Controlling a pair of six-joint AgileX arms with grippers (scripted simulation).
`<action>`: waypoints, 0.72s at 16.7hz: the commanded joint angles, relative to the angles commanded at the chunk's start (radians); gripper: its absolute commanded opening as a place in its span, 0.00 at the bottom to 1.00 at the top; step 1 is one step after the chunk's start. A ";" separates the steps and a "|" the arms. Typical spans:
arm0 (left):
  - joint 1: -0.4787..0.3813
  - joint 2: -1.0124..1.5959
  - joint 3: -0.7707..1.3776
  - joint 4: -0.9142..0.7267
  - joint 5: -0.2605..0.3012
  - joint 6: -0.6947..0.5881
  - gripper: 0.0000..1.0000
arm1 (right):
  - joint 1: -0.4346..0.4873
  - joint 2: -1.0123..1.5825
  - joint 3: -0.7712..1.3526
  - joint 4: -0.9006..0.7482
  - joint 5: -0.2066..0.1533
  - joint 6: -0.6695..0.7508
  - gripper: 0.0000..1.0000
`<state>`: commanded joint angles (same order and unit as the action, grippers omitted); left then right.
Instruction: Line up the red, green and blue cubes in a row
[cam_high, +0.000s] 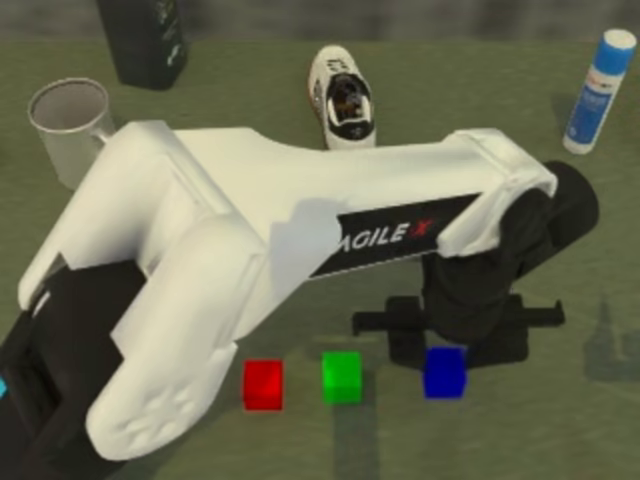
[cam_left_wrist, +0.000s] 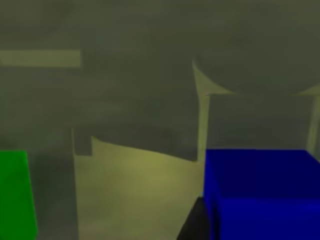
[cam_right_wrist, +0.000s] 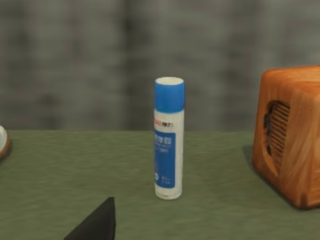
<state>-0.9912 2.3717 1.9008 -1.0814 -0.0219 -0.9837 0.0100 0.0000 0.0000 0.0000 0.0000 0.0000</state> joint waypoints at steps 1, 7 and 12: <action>0.000 0.000 0.000 0.000 0.000 0.000 0.75 | 0.000 0.000 0.000 0.000 0.000 0.000 1.00; 0.000 0.000 0.000 0.000 0.000 0.000 1.00 | 0.000 0.000 0.000 0.000 0.000 0.000 1.00; 0.000 0.000 0.000 0.000 0.000 0.000 1.00 | 0.000 0.000 0.000 0.000 0.000 0.000 1.00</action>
<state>-0.9912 2.3717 1.9008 -1.0814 -0.0219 -0.9837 0.0100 0.0000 0.0000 0.0000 0.0000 0.0000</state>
